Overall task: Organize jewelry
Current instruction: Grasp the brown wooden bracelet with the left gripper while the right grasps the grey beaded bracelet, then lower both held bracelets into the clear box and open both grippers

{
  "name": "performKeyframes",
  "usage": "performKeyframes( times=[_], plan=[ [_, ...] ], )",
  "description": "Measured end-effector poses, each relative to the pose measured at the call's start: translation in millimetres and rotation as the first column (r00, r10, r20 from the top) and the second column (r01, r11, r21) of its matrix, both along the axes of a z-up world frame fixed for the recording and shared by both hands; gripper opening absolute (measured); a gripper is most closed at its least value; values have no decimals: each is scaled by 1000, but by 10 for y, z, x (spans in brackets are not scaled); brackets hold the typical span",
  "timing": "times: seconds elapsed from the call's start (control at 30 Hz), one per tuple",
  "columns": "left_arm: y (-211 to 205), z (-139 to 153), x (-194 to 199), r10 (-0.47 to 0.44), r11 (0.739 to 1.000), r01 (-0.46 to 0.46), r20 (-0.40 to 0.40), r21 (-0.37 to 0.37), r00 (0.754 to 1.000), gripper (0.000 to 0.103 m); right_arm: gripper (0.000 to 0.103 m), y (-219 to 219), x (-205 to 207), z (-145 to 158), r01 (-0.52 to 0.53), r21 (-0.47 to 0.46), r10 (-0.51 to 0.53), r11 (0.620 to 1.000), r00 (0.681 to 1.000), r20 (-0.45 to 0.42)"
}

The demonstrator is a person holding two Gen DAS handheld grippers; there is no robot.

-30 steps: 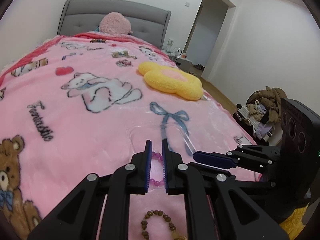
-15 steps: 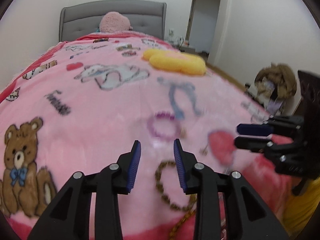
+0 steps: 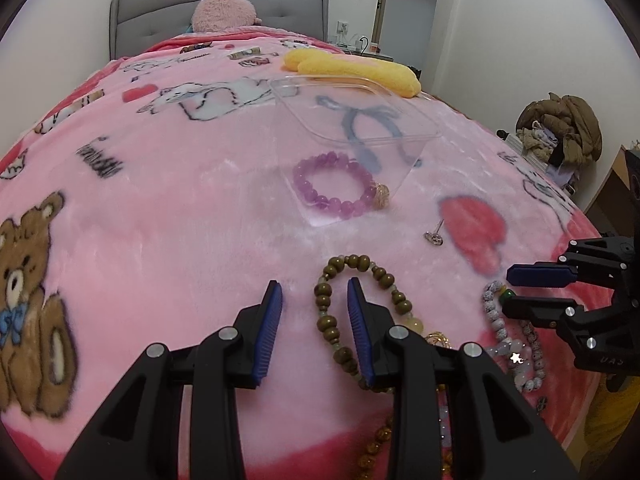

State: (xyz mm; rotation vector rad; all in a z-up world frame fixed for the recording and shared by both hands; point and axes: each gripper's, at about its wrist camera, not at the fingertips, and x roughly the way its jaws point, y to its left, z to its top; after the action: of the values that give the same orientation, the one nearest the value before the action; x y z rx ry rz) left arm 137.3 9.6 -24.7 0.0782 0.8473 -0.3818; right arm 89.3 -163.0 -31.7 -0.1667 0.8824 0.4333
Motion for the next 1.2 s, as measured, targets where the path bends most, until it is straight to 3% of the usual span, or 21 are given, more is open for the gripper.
performKeyframes(
  times=[0.13, 0.33, 0.57, 0.67, 0.9, 1.2],
  plan=[
    [5, -22, -3, -5, 1000, 5, 7, 4, 1000, 33, 26, 30, -15, -12, 3, -32, -3, 999, 1000, 5],
    [-16, -52, -51, -12, 1000, 11, 40, 26, 999, 31, 15, 71, -29, -42, 0, -58, 1, 998, 1000, 13],
    [14, -44, -31, 11, 1000, -12, 35, 12, 999, 18, 12, 70, -14, -29, 0, -52, 0, 999, 1000, 12],
    [1, -33, -23, 25, 999, -26, 44, 21, 999, 10, 12, 61, 2, -9, 8, -33, -7, 999, 1000, 14],
    [-13, 11, -53, 34, 999, -35, 60, 23, 998, 9, 12, 64, -24, 64, -2, -8, 2, 1000, 1000, 26],
    [-30, 305, -228, 27, 1000, -27, 139, 2, 990, 9, 12, 45, -132, 436, -35, 88, 25, 996, 994, 106]
  ],
)
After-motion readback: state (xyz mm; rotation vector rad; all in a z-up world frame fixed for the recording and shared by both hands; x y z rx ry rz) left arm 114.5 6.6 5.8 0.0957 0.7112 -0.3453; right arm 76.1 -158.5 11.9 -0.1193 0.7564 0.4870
